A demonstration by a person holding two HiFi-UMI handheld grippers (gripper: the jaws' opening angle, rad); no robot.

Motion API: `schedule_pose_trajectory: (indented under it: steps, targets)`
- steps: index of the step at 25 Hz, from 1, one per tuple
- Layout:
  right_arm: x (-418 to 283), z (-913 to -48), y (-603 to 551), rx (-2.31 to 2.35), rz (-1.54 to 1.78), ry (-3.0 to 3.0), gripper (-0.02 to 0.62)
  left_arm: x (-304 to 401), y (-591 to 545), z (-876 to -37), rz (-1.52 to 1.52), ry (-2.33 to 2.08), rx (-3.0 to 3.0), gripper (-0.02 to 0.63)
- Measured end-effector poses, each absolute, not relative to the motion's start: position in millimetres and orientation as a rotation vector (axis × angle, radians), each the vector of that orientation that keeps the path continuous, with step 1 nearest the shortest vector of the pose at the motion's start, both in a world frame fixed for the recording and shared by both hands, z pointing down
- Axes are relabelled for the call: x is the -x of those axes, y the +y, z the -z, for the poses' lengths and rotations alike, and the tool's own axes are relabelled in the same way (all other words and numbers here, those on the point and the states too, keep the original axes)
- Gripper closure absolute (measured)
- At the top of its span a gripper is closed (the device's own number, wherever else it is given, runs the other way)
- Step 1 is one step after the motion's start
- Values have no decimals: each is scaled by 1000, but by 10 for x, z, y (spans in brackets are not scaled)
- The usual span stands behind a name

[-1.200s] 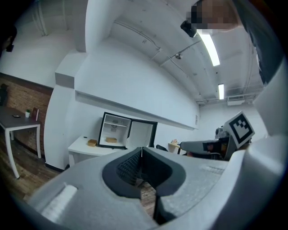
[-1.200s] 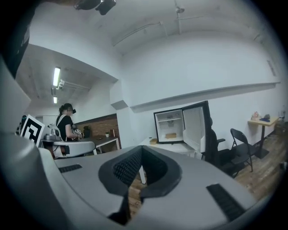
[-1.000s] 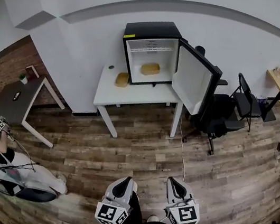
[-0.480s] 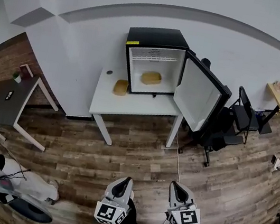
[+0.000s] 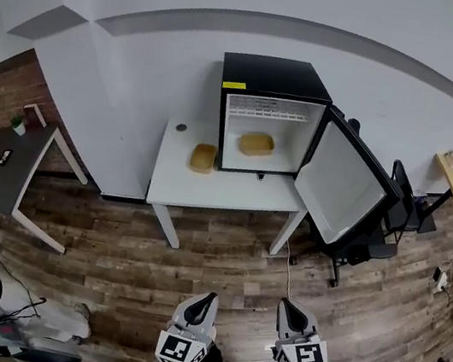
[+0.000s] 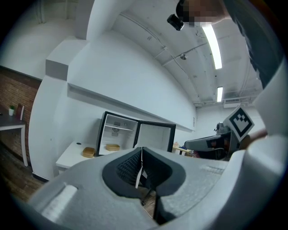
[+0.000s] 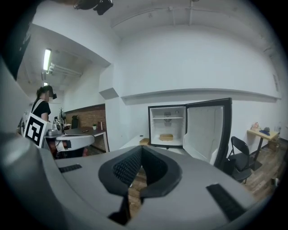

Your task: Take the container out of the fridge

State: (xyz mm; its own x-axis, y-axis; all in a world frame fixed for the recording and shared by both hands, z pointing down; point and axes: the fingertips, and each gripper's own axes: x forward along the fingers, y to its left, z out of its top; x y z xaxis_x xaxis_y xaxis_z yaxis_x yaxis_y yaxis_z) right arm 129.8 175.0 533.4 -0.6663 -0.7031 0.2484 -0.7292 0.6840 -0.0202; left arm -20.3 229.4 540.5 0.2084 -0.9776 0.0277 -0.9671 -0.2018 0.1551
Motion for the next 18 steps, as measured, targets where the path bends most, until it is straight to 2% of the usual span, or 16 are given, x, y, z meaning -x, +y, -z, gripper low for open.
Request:
schedule_pose_trajectory:
  steps: [4,10,18]
  targets:
    - [-943,-5365,1475,-1183,-167,-2654,598,650,2107,-5408,188,-1899,-2284,589]
    - [-538,-5420,1165,-1172,-190,-2624,598,1101,1835,-5469,137,-1909,-2304,589]
    - [-519,-5432,870,-1279,-189,-2549,598,1357,1501,-5474,131,-1864,-2330,589]
